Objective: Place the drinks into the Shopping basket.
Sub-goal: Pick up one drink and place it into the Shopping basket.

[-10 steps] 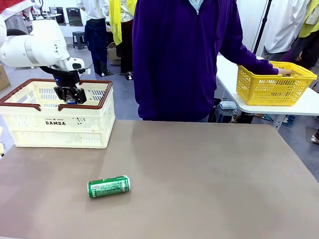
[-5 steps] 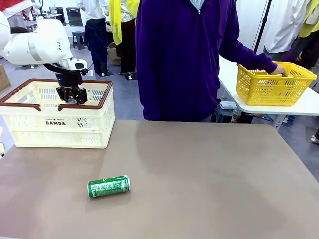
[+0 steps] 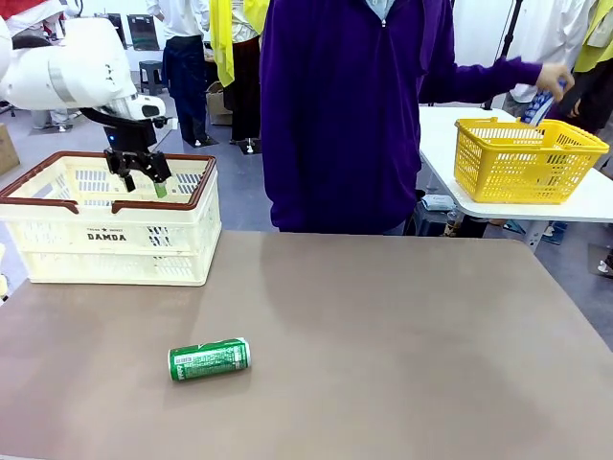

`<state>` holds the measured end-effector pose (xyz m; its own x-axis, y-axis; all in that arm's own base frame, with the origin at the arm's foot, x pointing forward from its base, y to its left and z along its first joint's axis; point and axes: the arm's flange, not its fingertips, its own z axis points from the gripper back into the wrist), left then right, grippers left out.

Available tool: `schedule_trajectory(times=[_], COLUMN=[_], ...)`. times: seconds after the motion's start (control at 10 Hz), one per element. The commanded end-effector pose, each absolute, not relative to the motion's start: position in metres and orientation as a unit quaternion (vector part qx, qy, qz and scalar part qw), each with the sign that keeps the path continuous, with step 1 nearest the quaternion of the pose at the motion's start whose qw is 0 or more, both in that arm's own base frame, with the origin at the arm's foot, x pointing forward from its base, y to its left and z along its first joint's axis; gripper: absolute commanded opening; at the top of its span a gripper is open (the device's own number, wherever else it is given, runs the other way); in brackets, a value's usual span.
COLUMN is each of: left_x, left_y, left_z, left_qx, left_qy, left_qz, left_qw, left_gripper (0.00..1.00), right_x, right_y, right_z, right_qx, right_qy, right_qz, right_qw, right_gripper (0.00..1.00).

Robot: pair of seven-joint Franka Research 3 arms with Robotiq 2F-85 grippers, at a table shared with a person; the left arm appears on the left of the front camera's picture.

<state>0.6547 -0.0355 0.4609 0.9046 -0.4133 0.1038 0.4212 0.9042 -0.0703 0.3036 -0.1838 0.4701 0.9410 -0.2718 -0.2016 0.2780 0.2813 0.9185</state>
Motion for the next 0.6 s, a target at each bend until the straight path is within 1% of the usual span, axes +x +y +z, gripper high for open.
schedule_trajectory(times=[0.0,0.1,0.2,0.3,0.4,0.5], left_x=[0.6,0.565,0.539,0.523,0.506,0.494], left_y=[-0.018,-0.002,0.013,0.03,0.058,0.091], left_z=[0.498,0.524,0.54,0.55,0.556,0.562], left_qx=[-0.117,-0.188,-0.242,-0.312,-0.374,-0.449], left_qy=[-0.098,-0.138,-0.179,-0.263,-0.305,-0.316], left_qz=[-0.234,-0.238,-0.214,-0.167,-0.178,-0.215], left_qw=[0.96,0.943,0.929,0.898,0.857,0.808], left_gripper=[1.0,1.0,1.0,1.0,1.0,1.0], right_x=[0.303,0.303,0.303,0.303,0.303,0.303], right_y=[-0.185,-0.185,-0.185,-0.185,-0.185,-0.185], right_z=[0.476,0.476,0.476,0.476,0.476,0.476], right_qx=[0.575,0.575,0.575,0.575,0.575,0.575], right_qy=[0.007,0.007,0.007,0.007,0.007,0.007], right_qz=[-0.176,-0.176,-0.176,-0.176,-0.176,-0.176], right_qw=[0.799,0.799,0.799,0.799,0.799,0.799], right_gripper=[1.0,1.0,1.0,1.0,1.0,1.0])
